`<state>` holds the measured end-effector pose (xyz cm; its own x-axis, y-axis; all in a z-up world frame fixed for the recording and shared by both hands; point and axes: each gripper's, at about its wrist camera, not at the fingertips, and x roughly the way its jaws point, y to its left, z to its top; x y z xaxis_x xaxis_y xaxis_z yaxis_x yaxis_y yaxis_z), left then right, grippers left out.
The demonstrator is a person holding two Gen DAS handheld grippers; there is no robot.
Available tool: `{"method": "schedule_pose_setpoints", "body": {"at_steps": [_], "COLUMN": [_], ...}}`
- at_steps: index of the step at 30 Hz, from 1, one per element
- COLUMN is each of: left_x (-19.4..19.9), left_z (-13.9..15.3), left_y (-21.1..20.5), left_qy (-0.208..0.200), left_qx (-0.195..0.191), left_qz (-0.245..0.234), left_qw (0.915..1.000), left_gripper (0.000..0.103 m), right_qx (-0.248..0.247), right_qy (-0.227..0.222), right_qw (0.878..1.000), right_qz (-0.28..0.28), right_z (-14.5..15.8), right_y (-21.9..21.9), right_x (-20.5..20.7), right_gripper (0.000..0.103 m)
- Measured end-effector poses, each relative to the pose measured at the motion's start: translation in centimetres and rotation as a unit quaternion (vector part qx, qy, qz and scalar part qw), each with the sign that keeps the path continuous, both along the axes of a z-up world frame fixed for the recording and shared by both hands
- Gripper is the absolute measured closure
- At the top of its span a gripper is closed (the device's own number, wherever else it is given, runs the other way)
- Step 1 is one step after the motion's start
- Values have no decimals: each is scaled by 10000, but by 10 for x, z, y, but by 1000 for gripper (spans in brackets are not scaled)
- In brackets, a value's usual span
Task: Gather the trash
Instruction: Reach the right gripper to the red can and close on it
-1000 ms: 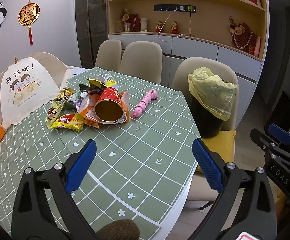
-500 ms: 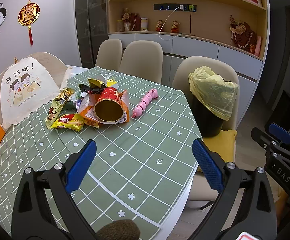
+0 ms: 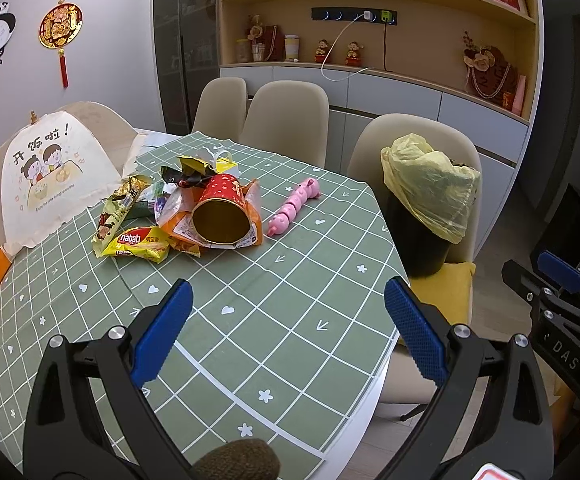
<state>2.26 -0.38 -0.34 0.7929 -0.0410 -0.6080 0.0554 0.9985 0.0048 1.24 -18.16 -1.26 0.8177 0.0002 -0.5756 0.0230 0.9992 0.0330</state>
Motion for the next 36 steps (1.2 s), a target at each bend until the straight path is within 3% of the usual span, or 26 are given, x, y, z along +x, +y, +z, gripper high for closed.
{"method": "schedule_pose_setpoints", "body": {"at_steps": [24, 29, 36], "left_x": [13, 35, 76], "left_z": [-4, -6, -11], "left_y": [7, 32, 100], "left_qy": [27, 85, 143], "left_qx": [-29, -38, -131], "left_qz": [33, 33, 232], "left_qw": [10000, 10000, 9995], "left_gripper": [11, 11, 11], "right_qx": [2, 11, 278], "right_qy": [81, 176, 453], "right_qw": [10000, 9996, 9952], "right_qz": [15, 217, 827], "right_z": [-6, -11, -21], "right_y": [1, 14, 60], "right_x": [14, 37, 90], "right_gripper": [47, 47, 47]}}
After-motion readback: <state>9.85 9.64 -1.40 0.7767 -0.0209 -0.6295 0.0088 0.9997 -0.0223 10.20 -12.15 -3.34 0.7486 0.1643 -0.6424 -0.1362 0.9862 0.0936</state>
